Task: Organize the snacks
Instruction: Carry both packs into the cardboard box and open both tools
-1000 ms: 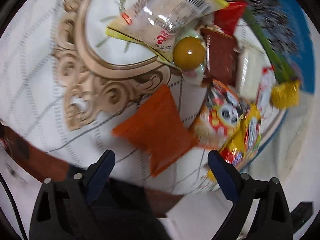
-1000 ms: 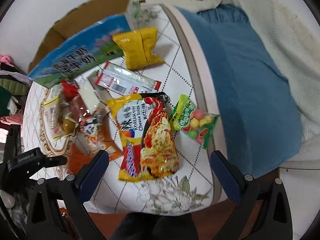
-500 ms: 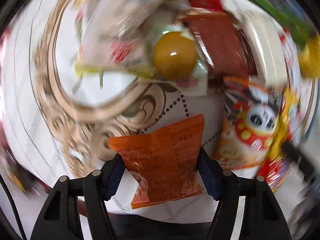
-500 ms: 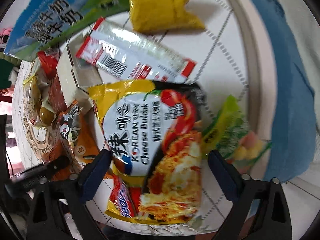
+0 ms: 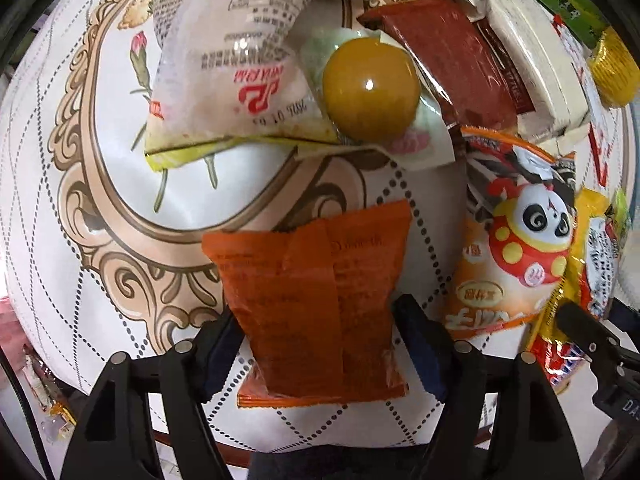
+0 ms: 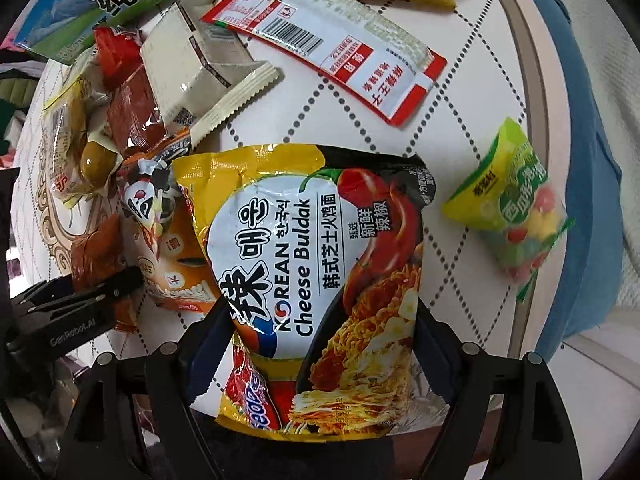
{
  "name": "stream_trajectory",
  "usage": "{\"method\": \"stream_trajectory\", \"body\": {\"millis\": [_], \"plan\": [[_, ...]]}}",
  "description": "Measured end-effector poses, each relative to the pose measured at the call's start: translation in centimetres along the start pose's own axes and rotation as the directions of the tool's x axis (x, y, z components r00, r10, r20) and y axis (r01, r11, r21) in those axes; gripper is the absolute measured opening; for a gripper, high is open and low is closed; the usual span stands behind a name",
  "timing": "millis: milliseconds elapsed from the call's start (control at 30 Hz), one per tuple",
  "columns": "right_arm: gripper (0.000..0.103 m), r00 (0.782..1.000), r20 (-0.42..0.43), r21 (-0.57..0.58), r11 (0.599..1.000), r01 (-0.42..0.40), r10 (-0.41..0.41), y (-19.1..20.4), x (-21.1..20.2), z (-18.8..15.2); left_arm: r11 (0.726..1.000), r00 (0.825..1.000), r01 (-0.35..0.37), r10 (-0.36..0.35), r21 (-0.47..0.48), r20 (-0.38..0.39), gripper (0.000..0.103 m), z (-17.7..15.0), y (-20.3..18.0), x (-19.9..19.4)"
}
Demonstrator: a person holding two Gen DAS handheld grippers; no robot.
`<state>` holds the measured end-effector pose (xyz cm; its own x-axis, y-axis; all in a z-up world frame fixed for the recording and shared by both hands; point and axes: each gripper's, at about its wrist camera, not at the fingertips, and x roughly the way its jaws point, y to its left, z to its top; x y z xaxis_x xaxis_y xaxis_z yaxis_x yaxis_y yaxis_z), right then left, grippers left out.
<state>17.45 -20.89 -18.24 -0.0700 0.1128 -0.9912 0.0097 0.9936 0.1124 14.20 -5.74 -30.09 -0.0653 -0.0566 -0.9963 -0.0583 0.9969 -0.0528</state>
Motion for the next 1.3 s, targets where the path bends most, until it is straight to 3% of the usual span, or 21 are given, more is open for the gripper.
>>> {"method": "stream_trajectory", "body": {"millis": [200,233,300,433,633,900,1033,1167,1300], "plan": [[0.086,1.000,-0.017,0.066,0.998,-0.015,0.016,-0.3,-0.1,-0.4,0.996,0.996,0.086,-0.085,0.015,-0.011,0.074,-0.6,3.6,0.2],[0.086,1.000,-0.021,0.076,0.997,-0.013,0.015,-0.8,0.0,-0.6,0.996,0.996,0.092,-0.092,0.013,-0.002,0.069,-0.7,3.7,0.2],[0.083,1.000,-0.018,0.094,0.995,-0.016,0.018,-1.4,0.7,-0.8,0.997,0.997,0.069,-0.069,0.024,0.022,0.055,-0.7,4.4,-0.1],[0.081,1.000,0.024,0.095,0.995,-0.001,-0.001,-1.5,1.0,-1.9,0.997,0.998,0.058,-0.060,0.053,0.033,0.050,-0.7,3.8,-1.6],[0.072,0.997,0.071,0.108,0.994,-0.019,0.012,-2.6,-0.8,-5.0,0.995,0.997,0.021,-0.027,0.099,0.065,0.047,-1.1,2.6,-4.3],[0.071,0.986,0.141,0.142,0.984,-0.105,0.085,-5.0,-6.0,-5.9,0.991,0.990,0.055,-0.070,0.123,0.119,0.045,-1.2,2.1,-11.6],[0.071,0.968,0.213,0.145,0.975,-0.167,0.134,-5.3,-10.2,-6.0,0.983,0.972,0.112,-0.138,0.143,0.188,0.045,-0.2,1.7,-16.6],[0.071,0.930,0.314,0.115,0.965,-0.236,0.190,-5.4,-17.4,-3.8,0.968,0.936,0.174,-0.219,0.178,0.276,0.045,2.8,0.9,-23.5],[0.071,0.888,0.398,0.062,0.959,-0.277,0.231,-4.1,-21.9,0.3,0.960,0.903,0.179,-0.246,0.213,0.352,0.045,8.5,-1.3,-28.9]]}}
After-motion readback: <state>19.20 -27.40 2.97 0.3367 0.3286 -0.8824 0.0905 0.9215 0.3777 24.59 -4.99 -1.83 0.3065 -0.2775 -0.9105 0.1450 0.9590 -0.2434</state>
